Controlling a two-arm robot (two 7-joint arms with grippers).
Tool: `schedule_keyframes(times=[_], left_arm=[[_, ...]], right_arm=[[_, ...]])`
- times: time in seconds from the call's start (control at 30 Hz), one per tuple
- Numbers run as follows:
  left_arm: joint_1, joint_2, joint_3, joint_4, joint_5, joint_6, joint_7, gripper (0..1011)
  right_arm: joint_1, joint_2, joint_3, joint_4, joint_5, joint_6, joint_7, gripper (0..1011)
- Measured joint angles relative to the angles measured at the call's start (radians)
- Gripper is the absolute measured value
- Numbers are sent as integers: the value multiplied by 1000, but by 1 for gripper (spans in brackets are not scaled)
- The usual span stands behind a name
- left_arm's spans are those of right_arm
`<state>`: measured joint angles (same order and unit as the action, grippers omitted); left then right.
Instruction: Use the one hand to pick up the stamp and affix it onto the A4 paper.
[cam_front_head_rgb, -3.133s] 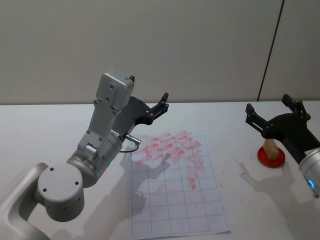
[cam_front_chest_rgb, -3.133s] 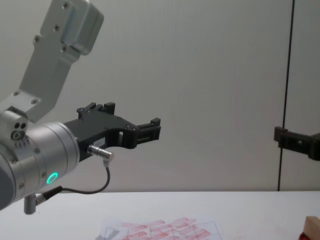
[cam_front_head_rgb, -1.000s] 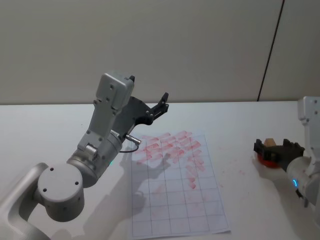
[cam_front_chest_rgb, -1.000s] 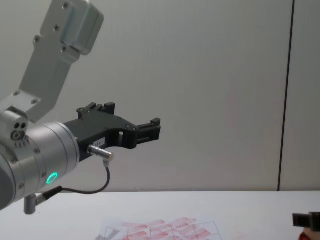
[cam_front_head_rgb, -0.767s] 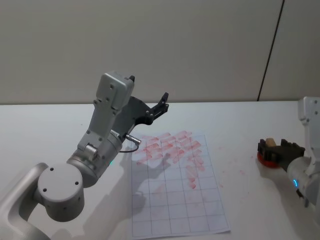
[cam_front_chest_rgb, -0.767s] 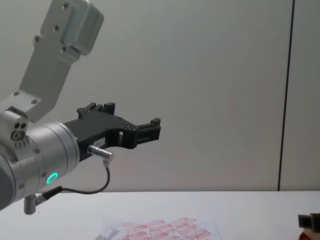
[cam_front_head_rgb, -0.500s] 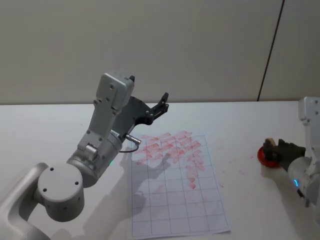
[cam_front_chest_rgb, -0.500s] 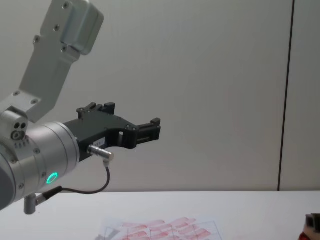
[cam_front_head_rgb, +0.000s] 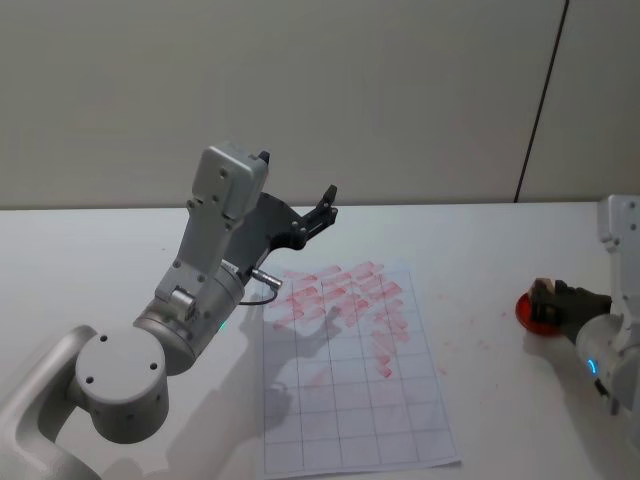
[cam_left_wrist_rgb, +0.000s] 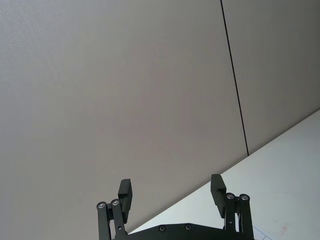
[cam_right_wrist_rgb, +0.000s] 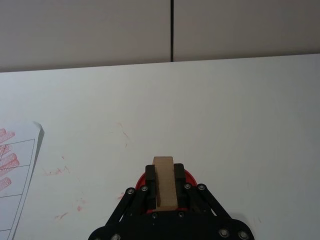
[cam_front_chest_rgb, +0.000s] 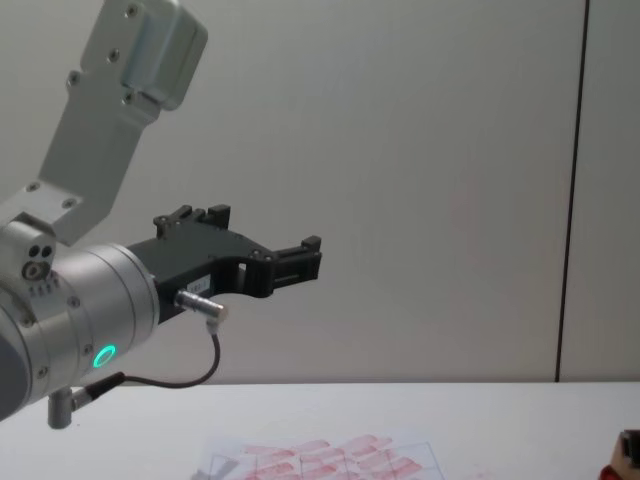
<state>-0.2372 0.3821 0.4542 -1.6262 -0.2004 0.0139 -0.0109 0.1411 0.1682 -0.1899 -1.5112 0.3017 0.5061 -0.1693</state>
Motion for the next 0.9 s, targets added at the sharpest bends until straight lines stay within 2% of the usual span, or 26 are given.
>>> schedule_keyframes(times=[0.9], left_arm=[[0,0,0,0,0,0,0,1001]], right_arm=[[14,-16,8,40,-6,24,11,205]])
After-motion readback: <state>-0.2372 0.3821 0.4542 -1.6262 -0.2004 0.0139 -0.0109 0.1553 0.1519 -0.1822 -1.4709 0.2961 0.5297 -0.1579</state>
